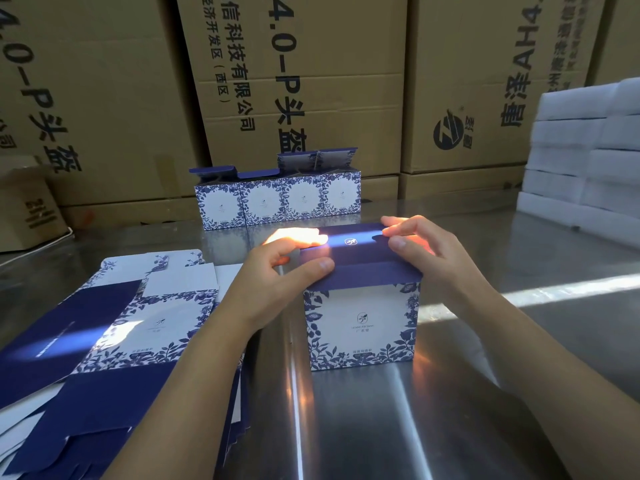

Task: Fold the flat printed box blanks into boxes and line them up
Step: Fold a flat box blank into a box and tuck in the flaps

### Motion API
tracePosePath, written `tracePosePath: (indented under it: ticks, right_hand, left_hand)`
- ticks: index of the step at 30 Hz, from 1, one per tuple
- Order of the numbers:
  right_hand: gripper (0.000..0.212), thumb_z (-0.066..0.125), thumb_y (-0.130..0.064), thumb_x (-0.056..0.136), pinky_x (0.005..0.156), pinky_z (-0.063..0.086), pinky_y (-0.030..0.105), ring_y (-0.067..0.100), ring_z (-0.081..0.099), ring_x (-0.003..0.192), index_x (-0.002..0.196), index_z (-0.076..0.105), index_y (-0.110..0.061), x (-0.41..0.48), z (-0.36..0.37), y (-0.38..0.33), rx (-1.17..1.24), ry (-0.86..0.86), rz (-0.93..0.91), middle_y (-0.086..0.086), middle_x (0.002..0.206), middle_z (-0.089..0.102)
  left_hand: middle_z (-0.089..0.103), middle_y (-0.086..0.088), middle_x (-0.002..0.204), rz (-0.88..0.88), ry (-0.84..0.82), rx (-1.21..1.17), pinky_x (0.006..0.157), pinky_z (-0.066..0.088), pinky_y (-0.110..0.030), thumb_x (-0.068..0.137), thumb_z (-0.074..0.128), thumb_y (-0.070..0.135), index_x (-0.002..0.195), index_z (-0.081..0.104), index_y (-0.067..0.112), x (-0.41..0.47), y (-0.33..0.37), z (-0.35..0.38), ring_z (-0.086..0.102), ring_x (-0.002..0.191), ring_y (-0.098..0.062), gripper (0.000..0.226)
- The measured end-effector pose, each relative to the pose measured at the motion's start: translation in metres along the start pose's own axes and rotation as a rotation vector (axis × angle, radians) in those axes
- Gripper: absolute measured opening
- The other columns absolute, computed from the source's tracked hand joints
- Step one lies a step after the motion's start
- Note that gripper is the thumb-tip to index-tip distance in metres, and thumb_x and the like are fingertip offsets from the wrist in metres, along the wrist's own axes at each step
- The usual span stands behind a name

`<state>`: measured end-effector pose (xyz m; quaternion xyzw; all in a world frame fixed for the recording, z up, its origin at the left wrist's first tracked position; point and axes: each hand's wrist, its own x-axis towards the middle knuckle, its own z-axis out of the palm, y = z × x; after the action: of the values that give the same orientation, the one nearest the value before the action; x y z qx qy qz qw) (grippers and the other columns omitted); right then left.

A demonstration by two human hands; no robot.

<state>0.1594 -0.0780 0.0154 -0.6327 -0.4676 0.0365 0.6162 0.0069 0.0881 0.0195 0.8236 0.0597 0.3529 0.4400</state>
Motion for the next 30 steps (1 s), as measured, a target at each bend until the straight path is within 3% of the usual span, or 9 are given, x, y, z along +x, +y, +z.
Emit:
tracePosePath:
  ticks: [3,7,11,16,18,20,23,28,30]
  right_hand:
    - [0.034,0.068,-0.052,0.067,0.071,0.044,0.006,-0.009,0.059,0.102,0.092,0.066,-0.028,0.000,0.001,0.002,-0.009,0.021,-0.001,-0.020,0.123,0.059]
    - [0.030,0.067,-0.049,0.068,0.088,0.045,0.023,-0.007,0.057,0.109,0.092,0.067,-0.030,0.001,0.001,0.004,-0.046,0.048,0.013,-0.020,0.123,0.060]
    - [0.031,0.069,-0.051,0.064,0.084,0.040,0.010,-0.012,0.053,0.109,0.089,0.065,-0.035,0.000,0.005,0.003,-0.083,0.060,-0.004,-0.019,0.124,0.059]
    - [0.042,0.077,-0.061,0.054,0.087,0.048,0.030,0.001,0.054,0.114,0.087,0.065,-0.037,-0.002,0.010,0.004,-0.101,0.078,-0.037,-0.016,0.118,0.061]
    - [0.044,0.074,-0.066,0.053,0.090,0.045,0.027,0.001,0.051,0.116,0.087,0.065,-0.039,-0.002,0.010,0.004,-0.160,0.081,-0.076,-0.018,0.115,0.062]
    - [0.051,0.072,-0.074,0.053,0.094,0.039,0.018,-0.005,0.046,0.118,0.089,0.066,-0.039,-0.003,0.011,0.004,-0.211,0.088,-0.123,-0.020,0.113,0.063]
    - [0.043,0.067,-0.066,0.057,0.090,0.033,0.004,-0.010,0.045,0.118,0.088,0.069,-0.037,-0.004,0.015,0.001,-0.173,0.085,-0.146,-0.018,0.111,0.066]
    - [0.020,0.070,-0.040,0.069,0.093,0.038,0.011,-0.003,0.056,0.107,0.088,0.072,-0.036,-0.004,0.019,-0.006,-0.108,-0.009,-0.240,-0.021,0.098,0.070]
    - [0.019,0.071,-0.035,0.069,0.091,0.038,0.008,-0.005,0.057,0.104,0.088,0.073,-0.035,-0.004,0.018,-0.007,-0.079,-0.044,-0.246,-0.019,0.098,0.070]
  left_hand:
    - [0.066,0.022,0.106,0.010,0.024,0.021,0.098,0.044,-0.033,0.062,0.062,0.060,0.088,0.071,0.038,0.000,0.000,0.000,0.057,0.108,-0.003,0.035]
    - [0.065,0.027,0.105,0.024,0.042,0.077,0.097,0.042,-0.027,0.067,0.065,0.058,0.090,0.072,0.035,0.001,-0.001,0.000,0.053,0.113,0.001,0.034]
    - [0.063,0.031,0.105,0.026,0.046,0.099,0.093,0.039,-0.016,0.066,0.068,0.055,0.089,0.070,0.038,0.001,0.001,0.002,0.050,0.111,0.008,0.029]
    - [0.061,0.035,0.105,0.018,0.059,0.113,0.092,0.036,-0.010,0.059,0.076,0.054,0.082,0.069,0.047,-0.001,0.003,0.006,0.046,0.115,0.013,0.025]
    - [0.059,0.042,0.098,0.020,0.055,0.088,0.093,0.035,-0.006,0.055,0.080,0.059,0.079,0.068,0.056,-0.002,0.004,0.007,0.042,0.117,0.018,0.027]
    - [0.061,0.035,0.103,0.036,0.040,0.043,0.093,0.033,-0.003,0.056,0.072,0.055,0.083,0.070,0.053,-0.001,0.005,0.009,0.041,0.121,0.016,0.027]
    - [0.065,0.029,0.107,0.044,0.011,-0.004,0.099,0.032,-0.011,0.059,0.072,0.049,0.084,0.071,0.051,0.001,0.005,0.011,0.039,0.125,0.014,0.025]
    - [0.068,0.024,0.103,0.040,0.021,-0.087,0.108,0.035,-0.030,0.061,0.072,0.043,0.084,0.073,0.043,0.002,0.003,0.015,0.039,0.130,0.001,0.024]
    - [0.070,0.023,0.101,0.053,0.039,-0.101,0.108,0.035,-0.029,0.061,0.072,0.042,0.082,0.073,0.043,0.002,0.003,0.018,0.040,0.130,-0.001,0.021]
